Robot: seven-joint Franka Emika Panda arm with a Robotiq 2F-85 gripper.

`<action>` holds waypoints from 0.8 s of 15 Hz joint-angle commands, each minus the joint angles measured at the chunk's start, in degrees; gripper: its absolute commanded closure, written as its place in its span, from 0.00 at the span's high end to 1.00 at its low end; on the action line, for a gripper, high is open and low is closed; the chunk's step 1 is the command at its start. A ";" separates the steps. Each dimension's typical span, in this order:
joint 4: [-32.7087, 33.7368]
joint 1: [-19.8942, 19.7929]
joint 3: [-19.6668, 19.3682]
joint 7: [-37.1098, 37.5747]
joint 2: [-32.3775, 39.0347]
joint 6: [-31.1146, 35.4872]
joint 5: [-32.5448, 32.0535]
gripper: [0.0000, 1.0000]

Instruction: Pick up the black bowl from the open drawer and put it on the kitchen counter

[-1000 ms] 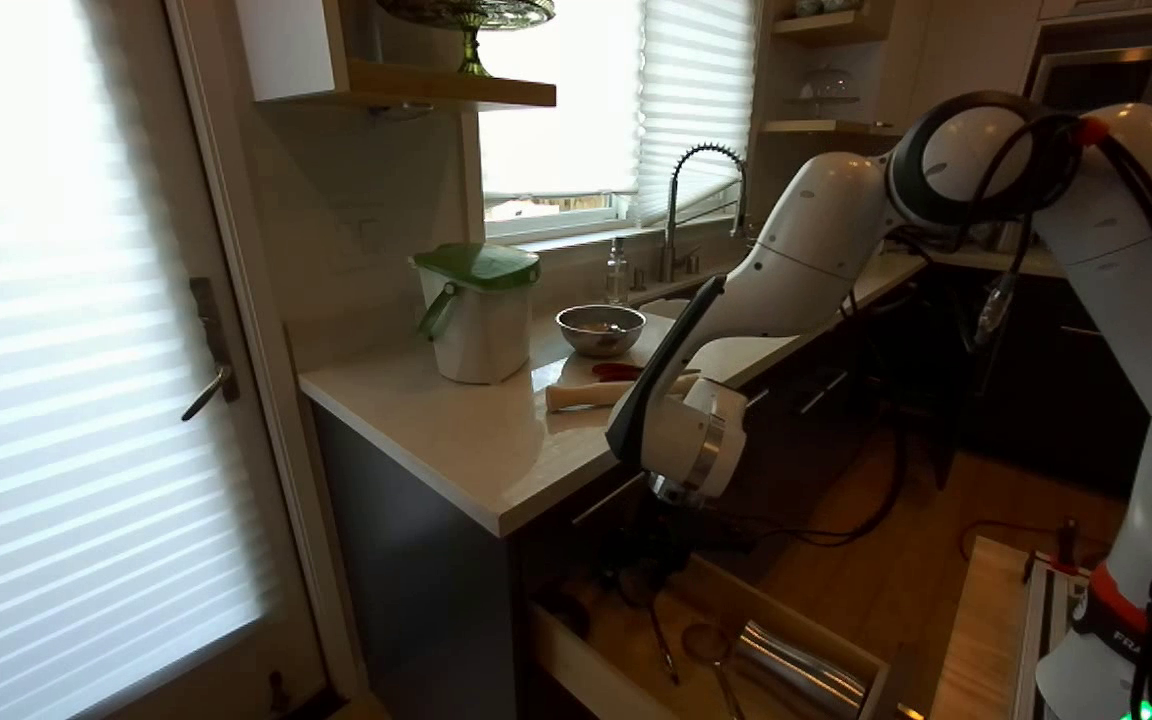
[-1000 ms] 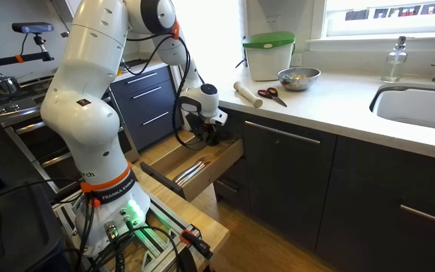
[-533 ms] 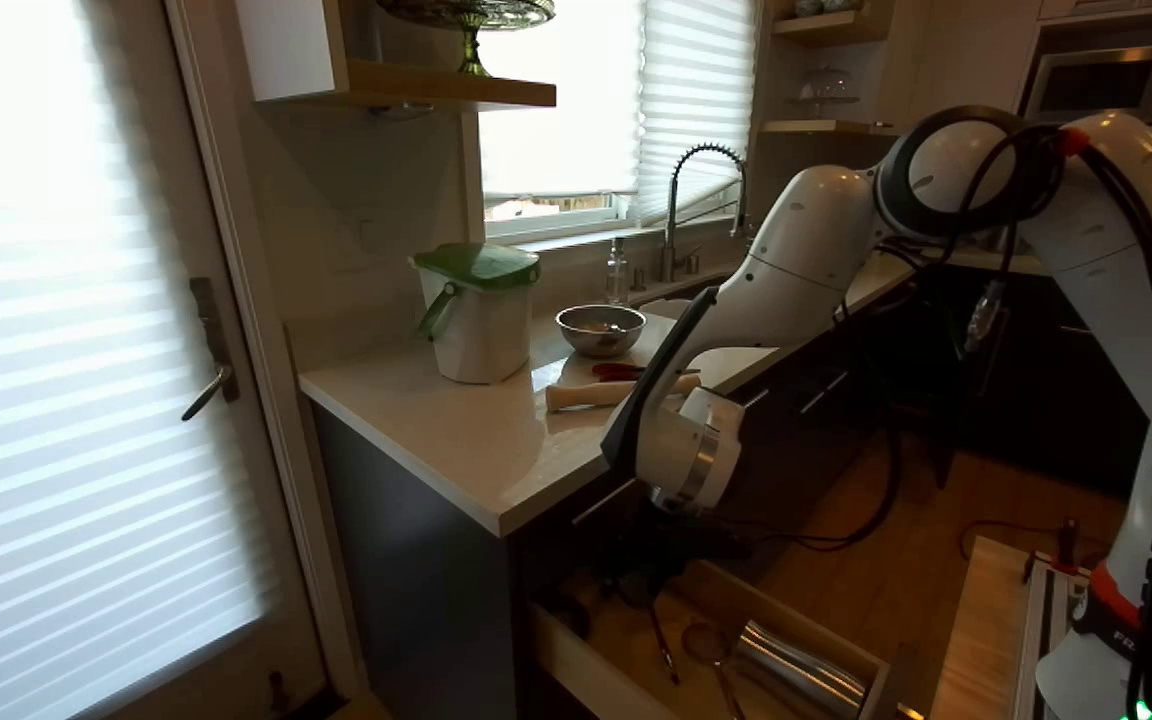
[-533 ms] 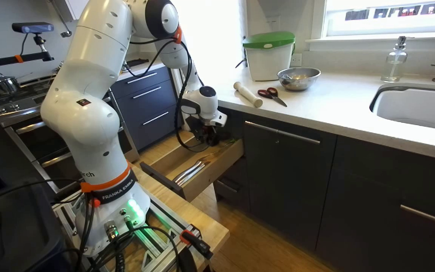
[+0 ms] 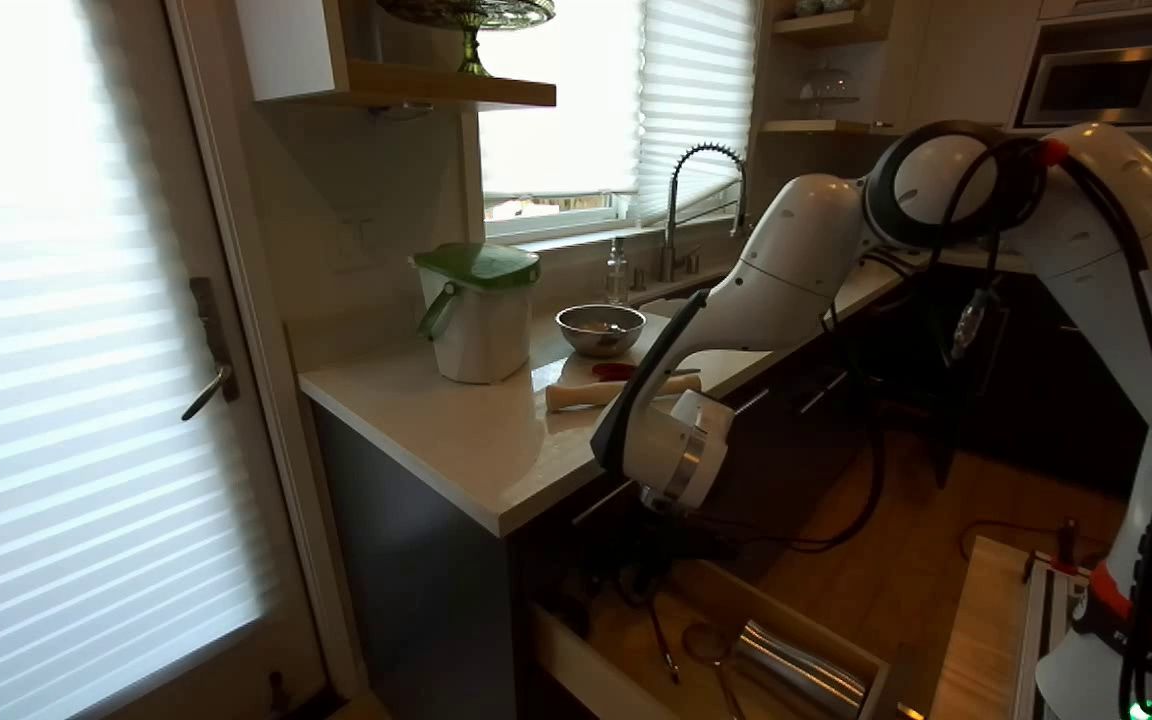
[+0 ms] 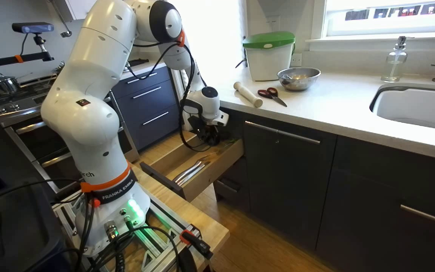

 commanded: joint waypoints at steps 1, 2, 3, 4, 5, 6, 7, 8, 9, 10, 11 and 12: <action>3.83 -2.29 2.20 -5.44 4.62 1.15 4.39 1.00; 4.41 -2.73 2.52 -6.70 5.37 1.18 5.53 1.00; 4.99 -3.16 2.83 -8.07 6.04 1.19 6.73 1.00; 5.61 -3.51 3.05 -9.37 6.79 1.35 8.07 1.00; 6.25 -3.74 3.11 -10.12 7.53 1.38 9.41 1.00; 7.00 -3.77 3.06 -10.62 8.31 1.46 10.64 1.00; 7.82 -3.86 3.15 -11.02 9.05 1.28 11.96 1.00; 8.37 -3.59 2.98 -11.09 9.61 1.17 12.57 1.00; 9.01 -3.26 2.89 -11.05 10.19 1.31 13.23 1.00; 9.54 -2.91 2.83 -10.76 10.67 1.37 13.52 1.00; 9.47 -2.48 2.82 -10.17 10.57 1.72 13.71 1.00; 9.52 -2.22 2.78 -9.85 10.59 1.86 13.96 1.00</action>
